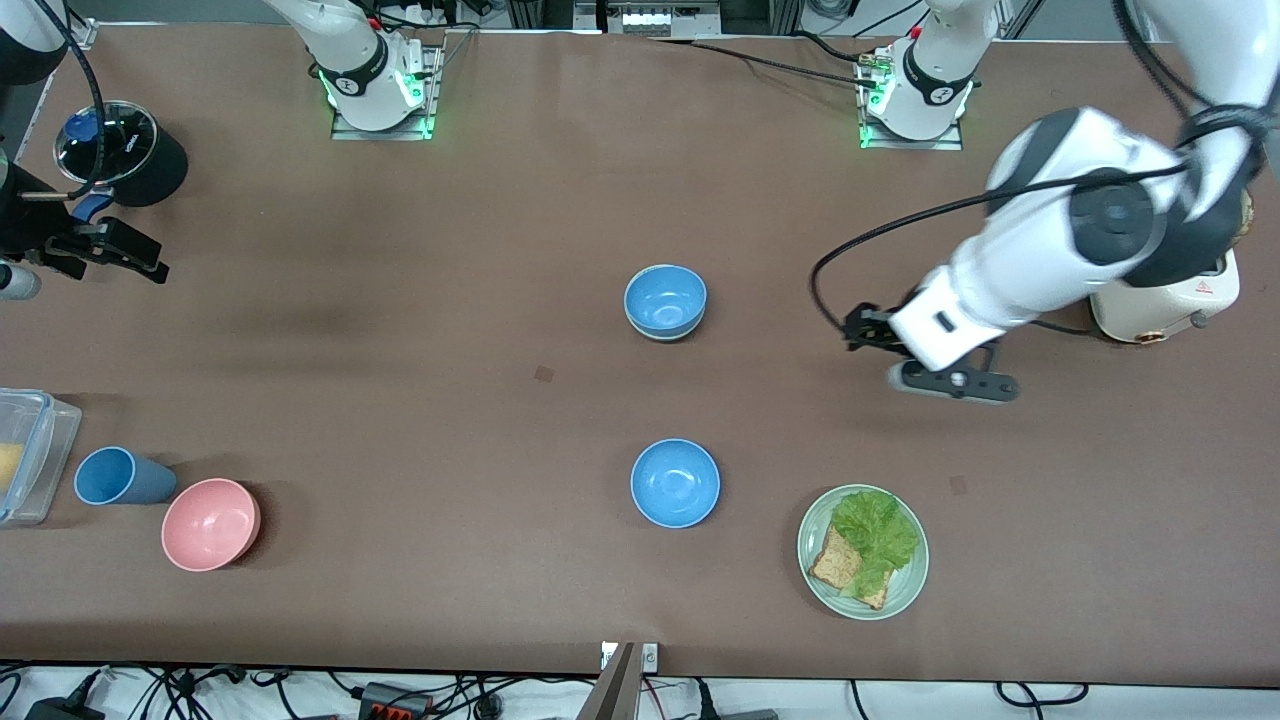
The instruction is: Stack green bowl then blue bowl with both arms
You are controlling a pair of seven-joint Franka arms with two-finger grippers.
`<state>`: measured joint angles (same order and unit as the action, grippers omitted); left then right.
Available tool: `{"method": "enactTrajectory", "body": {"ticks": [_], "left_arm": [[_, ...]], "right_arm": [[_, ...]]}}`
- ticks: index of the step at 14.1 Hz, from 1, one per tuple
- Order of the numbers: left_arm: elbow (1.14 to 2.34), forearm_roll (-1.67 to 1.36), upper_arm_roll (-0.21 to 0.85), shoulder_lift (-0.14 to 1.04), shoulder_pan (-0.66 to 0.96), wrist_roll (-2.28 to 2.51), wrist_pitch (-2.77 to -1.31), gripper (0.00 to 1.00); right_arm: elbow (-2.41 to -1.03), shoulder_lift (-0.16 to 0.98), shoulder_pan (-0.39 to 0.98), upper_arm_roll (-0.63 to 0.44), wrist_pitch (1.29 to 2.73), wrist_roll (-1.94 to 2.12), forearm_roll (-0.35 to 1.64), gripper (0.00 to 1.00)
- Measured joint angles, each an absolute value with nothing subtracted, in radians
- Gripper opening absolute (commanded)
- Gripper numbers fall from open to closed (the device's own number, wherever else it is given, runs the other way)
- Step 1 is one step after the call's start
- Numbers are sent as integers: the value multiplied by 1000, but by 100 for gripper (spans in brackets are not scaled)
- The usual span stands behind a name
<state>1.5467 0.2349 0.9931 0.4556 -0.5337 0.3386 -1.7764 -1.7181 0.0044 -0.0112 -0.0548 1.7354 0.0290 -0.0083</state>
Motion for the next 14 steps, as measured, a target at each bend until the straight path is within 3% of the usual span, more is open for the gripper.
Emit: {"method": "enactTrajectory", "body": {"ticks": [2,4,10,14], "left_arm": [[1509,232,937,425,-517,311,-1723,100],[1520,193,817,357,-473,296,-1694,100],[1666,2,286,82,-219,105,-1679,100],[1745,-20,225,-14,-197,81,-1669,100]], "right_arm": [[-1718,4,-11,-55,1735,31,-8,100],[-1718,4,-11,-55,1735,32,-9,100],[-1719,5,-11,-55,1735,34,-9,100],[-1719,5,-11,-55,1735,35,-9,100]]}}
